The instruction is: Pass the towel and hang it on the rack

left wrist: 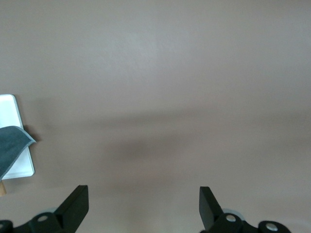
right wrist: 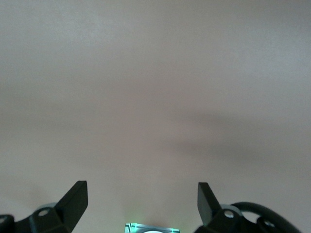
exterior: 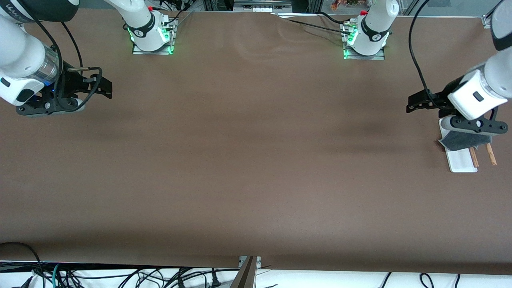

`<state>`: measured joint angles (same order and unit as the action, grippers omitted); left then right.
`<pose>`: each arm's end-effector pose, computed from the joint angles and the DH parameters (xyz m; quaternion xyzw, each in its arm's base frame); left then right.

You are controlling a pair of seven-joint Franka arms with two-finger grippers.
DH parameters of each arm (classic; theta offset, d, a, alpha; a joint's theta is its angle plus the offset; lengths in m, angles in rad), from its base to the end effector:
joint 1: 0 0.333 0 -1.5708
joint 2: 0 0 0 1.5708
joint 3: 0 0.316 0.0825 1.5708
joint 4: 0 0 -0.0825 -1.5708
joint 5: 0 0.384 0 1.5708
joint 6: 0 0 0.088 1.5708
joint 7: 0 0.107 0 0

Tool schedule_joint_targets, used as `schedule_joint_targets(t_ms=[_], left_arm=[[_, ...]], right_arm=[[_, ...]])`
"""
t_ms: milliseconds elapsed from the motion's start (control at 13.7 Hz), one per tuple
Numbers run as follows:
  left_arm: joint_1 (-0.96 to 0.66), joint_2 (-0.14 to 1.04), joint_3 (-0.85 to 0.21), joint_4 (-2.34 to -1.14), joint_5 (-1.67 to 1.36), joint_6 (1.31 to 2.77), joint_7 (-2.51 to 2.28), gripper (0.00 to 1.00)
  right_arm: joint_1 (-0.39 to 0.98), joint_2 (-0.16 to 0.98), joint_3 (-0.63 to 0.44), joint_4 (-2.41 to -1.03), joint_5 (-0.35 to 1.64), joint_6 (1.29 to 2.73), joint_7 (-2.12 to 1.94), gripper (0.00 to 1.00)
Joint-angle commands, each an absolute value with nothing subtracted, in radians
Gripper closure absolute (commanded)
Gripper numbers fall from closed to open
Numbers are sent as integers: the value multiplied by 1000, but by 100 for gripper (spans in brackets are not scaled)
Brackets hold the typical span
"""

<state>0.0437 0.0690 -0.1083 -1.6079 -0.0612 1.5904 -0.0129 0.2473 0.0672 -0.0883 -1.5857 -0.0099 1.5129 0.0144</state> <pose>0.5715 -0.0415 0.5702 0.9982 -0.0239 -0.0443 0.0326 0.5580 0.0899 0.5754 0.9949 0.0720 -0.0689 0.0139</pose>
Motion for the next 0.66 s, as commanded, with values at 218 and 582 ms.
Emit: schedule_joint_targets(t_ms=[218,582], left_arm=[[9,-25,-28,-1723,-68,1651,-15,0],[-6,-25,-28,-1723,2,1649,-14,0]], right_arm=[[248,44,-89,-1611,-11,1526,5,0],[249,44,-89,-1611,-12,1526,6,0]])
